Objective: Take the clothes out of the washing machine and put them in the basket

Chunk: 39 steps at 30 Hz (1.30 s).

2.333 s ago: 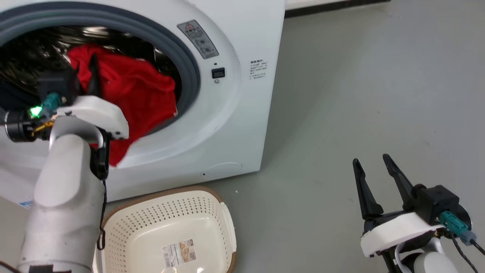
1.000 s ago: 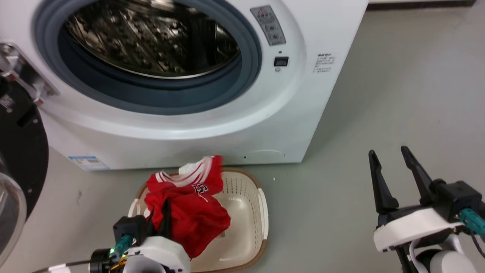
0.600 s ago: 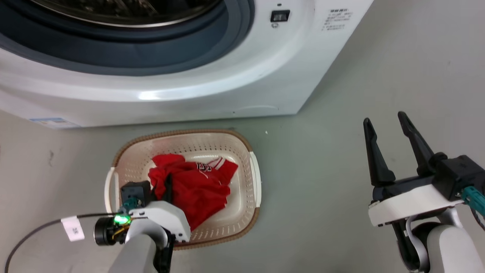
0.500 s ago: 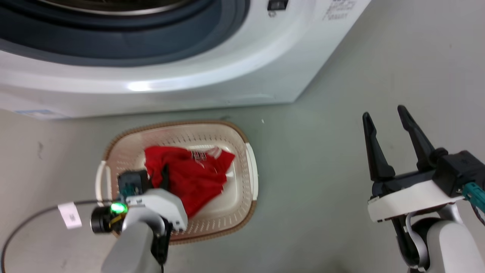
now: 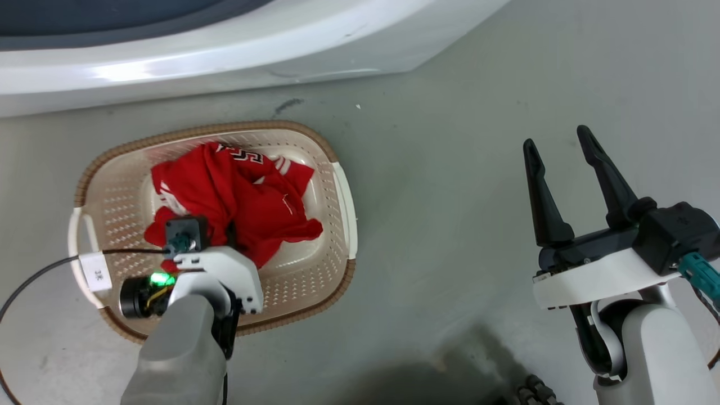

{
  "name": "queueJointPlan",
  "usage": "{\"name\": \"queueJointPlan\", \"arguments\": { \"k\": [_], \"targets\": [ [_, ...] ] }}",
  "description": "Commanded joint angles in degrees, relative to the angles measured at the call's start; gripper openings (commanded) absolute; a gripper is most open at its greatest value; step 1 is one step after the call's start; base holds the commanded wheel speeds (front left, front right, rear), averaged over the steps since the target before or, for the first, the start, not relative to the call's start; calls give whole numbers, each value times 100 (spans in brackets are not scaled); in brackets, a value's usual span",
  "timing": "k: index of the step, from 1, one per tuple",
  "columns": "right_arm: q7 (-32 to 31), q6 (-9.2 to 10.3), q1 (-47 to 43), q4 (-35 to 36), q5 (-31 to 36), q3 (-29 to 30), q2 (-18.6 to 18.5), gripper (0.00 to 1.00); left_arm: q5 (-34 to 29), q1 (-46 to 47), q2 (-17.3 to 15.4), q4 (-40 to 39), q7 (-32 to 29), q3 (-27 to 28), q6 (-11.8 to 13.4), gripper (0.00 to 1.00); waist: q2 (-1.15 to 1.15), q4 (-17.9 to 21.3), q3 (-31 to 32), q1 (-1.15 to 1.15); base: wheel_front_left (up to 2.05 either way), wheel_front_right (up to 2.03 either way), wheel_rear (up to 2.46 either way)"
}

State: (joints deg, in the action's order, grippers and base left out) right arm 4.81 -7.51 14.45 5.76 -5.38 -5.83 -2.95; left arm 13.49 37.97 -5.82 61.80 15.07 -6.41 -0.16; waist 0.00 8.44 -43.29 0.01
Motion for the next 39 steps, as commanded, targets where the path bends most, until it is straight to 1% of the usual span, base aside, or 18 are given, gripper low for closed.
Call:
{"name": "queueJointPlan", "arguments": {
  "k": [1, 6, 7, 8, 9, 14, 19, 23, 26, 33, 39],
  "targets": [
    [40, 4, 139, -21, -44, -26, 14, 100, 35, 76, -26, 250, 14, 30, -25, 0, 0, 89, -128, -1, 0, 0, 0],
    [87, 4, 158, -107, -74, -58, 13, 100, 92, 238, -38, 866, -34, 25, -120, 0, 0, 118, -169, -1, 0, 0, 0],
    [98, 4, 166, -126, -70, -46, 14, 100, 125, 244, -31, 925, -40, 30, -132, 19, 0, 109, -160, -1, 0, 0, 0],
    [114, 4, 168, -148, -70, -26, 13, 100, 126, 259, -25, 958, -31, 28, -119, 50, 0, 88, -138, -1, 0, 0, 0],
    [133, 4, 175, -171, -66, -15, 13, 100, 94, 272, -20, 978, -20, -1, -100, 100, 0, 69, -102, -1, 0, 0, 0],
    [189, 4, 149, -355, -29, -27, 14, 100, 142, 169, 42, 964, 17, -4, -132, 100, 0, -57, 337, -1, 0, 0, 0],
    [211, 4, -21, -553, -14, -25, 12, 100, 159, -237, 82, 485, 12, 72, -97, 100, 0, -178, 1067, -1, 0, 0, 0],
    [186, 4, -219, -681, 12, 44, 12, 100, 215, -623, 150, 128, 13, 177, -140, 100, 0, -284, 1724, -1, 0, 0, 0],
    [123, 4, -429, -734, 24, 100, 11, 100, 212, -982, 191, -247, 13, 264, -119, 100, 0, -385, 2178, -1, 0, 0, 0],
    [-30, 4, -869, -718, 83, 248, 12, 100, -116, -1763, 253, -1487, 14, 337, 49, 100, 0, -652, 3019, -1, 0, 0, 0],
    [-142, 4, -1174, -655, 67, 384, 12, 100, -428, -2322, 286, -2911, 14, 302, 253, 100, 0, -849, 3484, -1, 0, 0, 0]
  ]
}}
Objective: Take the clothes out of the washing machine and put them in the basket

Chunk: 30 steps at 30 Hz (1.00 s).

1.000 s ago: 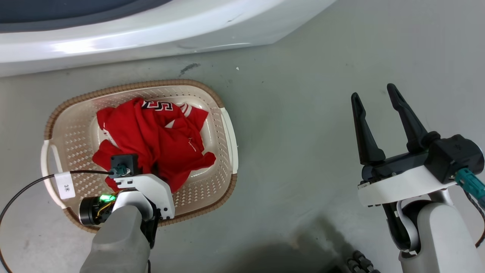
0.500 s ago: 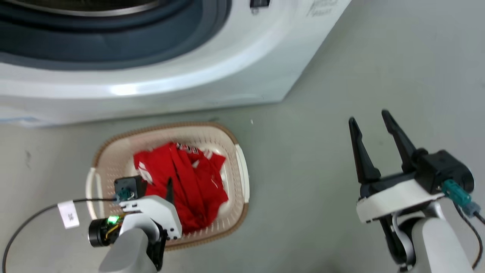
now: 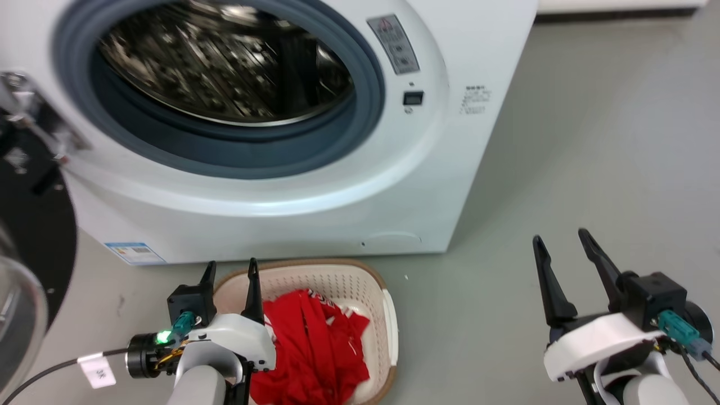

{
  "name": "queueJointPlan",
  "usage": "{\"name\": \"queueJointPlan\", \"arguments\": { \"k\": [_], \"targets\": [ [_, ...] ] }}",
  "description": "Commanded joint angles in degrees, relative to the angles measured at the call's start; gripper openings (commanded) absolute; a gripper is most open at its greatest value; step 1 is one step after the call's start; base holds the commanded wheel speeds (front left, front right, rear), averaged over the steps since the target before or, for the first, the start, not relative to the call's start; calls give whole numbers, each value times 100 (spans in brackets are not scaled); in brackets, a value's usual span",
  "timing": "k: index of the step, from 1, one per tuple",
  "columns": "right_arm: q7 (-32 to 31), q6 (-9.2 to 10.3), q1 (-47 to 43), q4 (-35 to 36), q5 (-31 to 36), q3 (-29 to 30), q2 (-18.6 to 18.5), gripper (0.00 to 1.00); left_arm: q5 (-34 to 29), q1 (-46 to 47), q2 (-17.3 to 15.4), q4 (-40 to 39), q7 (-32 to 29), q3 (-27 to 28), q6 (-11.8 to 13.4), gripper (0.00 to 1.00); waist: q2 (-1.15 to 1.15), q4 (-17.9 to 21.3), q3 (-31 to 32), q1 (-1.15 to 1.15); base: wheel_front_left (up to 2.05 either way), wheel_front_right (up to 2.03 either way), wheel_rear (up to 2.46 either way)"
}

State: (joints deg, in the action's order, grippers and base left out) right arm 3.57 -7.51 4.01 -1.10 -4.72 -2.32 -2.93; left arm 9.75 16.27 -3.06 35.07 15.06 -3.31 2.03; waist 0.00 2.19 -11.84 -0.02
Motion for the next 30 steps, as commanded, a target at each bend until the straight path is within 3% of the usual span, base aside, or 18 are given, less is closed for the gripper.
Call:
{"name": "queueJointPlan", "arguments": {
  "k": [1, 8, 14, 30],
  "targets": [
    [-17, 4, -130, 31, 2, 34, 10, 100, -54, -153, 10, -238, 15, -8, 35, 100, 0, -225, 340, 2, 0, 0, 0],
    [-104, 4, -432, 103, 22, 146, 10, 100, -298, -648, 21, -1550, 15, -153, 199, 100, 0, -395, 767, 2, 0, 0, 0],
    [-172, 4, -660, 158, 39, 181, 10, 100, -657, -977, -51, -2198, 15, -266, 296, 100, 0, -471, 1098, 2, 0, 0, 0],
    [-238, 4, -1044, 258, -17, 253, 10, 100, -705, -1614, -231, -2696, -46, -421, 221, 100, 0, -538, 1431, 2, 0, 0, 0]
  ]
}}
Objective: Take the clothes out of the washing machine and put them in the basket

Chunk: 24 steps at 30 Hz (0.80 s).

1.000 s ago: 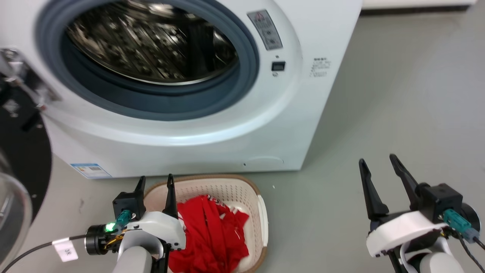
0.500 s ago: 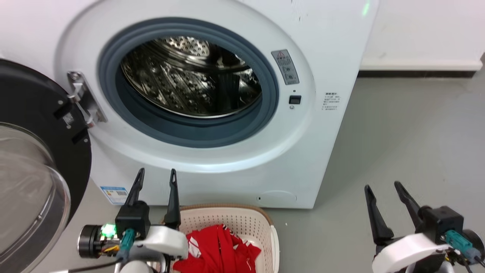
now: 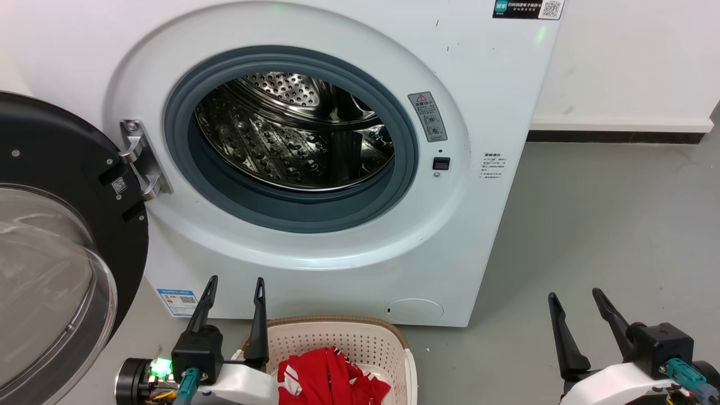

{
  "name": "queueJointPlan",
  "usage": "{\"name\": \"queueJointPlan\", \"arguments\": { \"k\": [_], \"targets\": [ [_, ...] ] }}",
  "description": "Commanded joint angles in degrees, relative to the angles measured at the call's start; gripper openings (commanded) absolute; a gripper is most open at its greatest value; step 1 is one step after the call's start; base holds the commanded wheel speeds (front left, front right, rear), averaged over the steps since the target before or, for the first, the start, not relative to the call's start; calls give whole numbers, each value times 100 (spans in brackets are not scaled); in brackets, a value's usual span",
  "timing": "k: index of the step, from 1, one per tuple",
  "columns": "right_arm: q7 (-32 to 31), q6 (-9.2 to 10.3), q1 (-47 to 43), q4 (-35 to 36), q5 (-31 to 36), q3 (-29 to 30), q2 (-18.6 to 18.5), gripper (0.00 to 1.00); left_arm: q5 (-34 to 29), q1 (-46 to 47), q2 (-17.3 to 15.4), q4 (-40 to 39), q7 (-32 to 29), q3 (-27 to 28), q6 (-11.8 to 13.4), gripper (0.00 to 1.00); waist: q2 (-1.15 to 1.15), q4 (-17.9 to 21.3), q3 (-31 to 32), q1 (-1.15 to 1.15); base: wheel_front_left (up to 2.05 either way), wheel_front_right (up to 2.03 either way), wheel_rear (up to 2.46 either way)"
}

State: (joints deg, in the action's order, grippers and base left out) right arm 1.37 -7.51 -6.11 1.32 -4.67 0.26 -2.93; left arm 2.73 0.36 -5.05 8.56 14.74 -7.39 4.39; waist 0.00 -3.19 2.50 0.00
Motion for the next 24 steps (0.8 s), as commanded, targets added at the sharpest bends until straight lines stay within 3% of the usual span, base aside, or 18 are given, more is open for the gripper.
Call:
{"name": "queueJointPlan", "arguments": {
  "k": [1, 17, 18, 24],
  "targets": [
    [-12, 4, -35, 20, -26, -10, 10, 100, 29, -24, -32, -42, -22, -12, -15, 100, 0, 4, -6, 0, 0, 0, 0],
    [29, 4, 18, 9, -95, -22, 10, 100, 147, 127, -66, 15, -45, -59, 53, 100, 0, 67, -76, 0, 0, 0, 0],
    [33, 4, 10, 4, -99, -21, 10, 0, 151, 128, -66, 14, -43, -64, 50, 0, 0, 65, -76, 0, 0, 0, 0],
    [10, 0, -7, -171, -375, -36, -5, 0, 465, 39, 8, 212, -150, 31, -29, 0, 0, 73, -81, 1, 0, 0, 0]
  ]
}}
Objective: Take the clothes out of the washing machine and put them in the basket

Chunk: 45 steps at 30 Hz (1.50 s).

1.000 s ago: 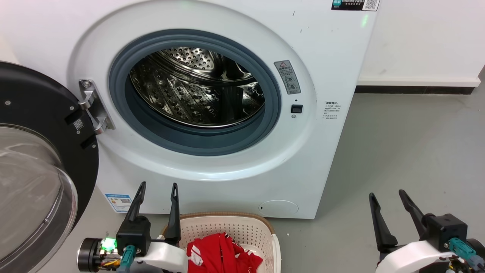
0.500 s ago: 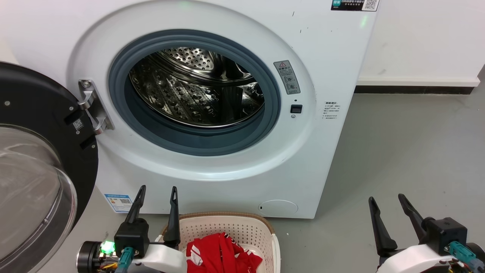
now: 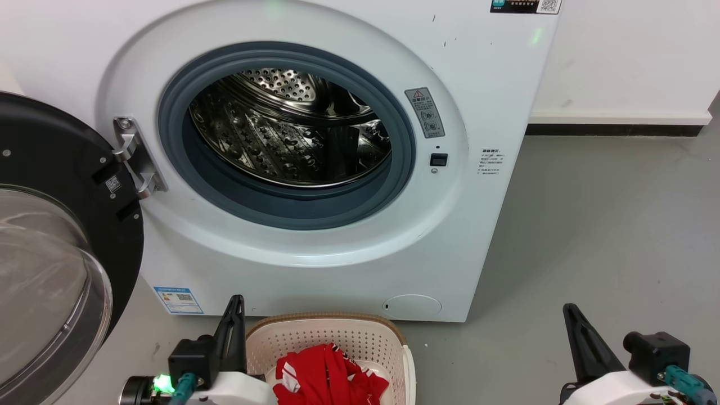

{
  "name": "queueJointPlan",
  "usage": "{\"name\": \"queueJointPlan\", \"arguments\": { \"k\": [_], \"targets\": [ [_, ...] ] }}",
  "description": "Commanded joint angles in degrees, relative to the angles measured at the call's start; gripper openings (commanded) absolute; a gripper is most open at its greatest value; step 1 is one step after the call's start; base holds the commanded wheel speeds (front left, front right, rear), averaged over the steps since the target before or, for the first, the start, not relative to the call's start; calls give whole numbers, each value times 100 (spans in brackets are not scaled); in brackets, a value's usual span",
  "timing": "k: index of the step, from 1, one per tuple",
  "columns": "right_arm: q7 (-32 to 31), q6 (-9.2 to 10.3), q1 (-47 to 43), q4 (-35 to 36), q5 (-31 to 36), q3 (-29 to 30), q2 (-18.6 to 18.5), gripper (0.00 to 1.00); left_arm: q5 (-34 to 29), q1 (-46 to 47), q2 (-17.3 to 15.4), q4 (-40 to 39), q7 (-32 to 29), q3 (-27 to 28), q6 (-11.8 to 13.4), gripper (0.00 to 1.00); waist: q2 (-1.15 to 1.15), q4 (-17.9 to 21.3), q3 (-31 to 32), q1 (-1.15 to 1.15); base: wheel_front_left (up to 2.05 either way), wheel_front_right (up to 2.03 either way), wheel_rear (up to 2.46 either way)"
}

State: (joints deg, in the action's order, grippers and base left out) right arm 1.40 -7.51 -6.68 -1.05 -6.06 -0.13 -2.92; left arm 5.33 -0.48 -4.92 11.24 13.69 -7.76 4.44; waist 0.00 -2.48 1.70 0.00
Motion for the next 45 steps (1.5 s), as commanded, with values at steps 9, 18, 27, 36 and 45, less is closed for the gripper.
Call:
{"name": "queueJointPlan", "arguments": {
  "k": [9, 18, 27, 36, 45],
  "targets": [
    [-49, 0, 225, -112, -1354, 25, -66, 0, 1269, 190, 21, -28, -289, 233, -179, 0, 0, 20, -15, 0, 0, 0, 0],
    [-96, 1, 369, -262, -2330, 48, -103, 0, 2216, 249, 45, -4, -500, 378, -308, 0, 0, 38, -29, 0, 0, 0, 0],
    [-142, 1, 481, -378, -3109, 75, -126, 0, 2981, 309, 65, 24, -676, 499, -413, 0, 0, 54, -41, 0, 0, 0, 0],
    [-199, 1, 614, -514, -3985, 115, -146, 0, 3845, 371, 85, 59, -881, 640, -536, 0, 0, 74, -56, 0, 0, 0, 0],
    [-246, 1, 700, -612, -4615, 152, -156, 0, 4473, 422, 97, 86, -1030, 748, -621, 0, 0, 90, -68, 0, 0, 0, 0]
  ]
}}
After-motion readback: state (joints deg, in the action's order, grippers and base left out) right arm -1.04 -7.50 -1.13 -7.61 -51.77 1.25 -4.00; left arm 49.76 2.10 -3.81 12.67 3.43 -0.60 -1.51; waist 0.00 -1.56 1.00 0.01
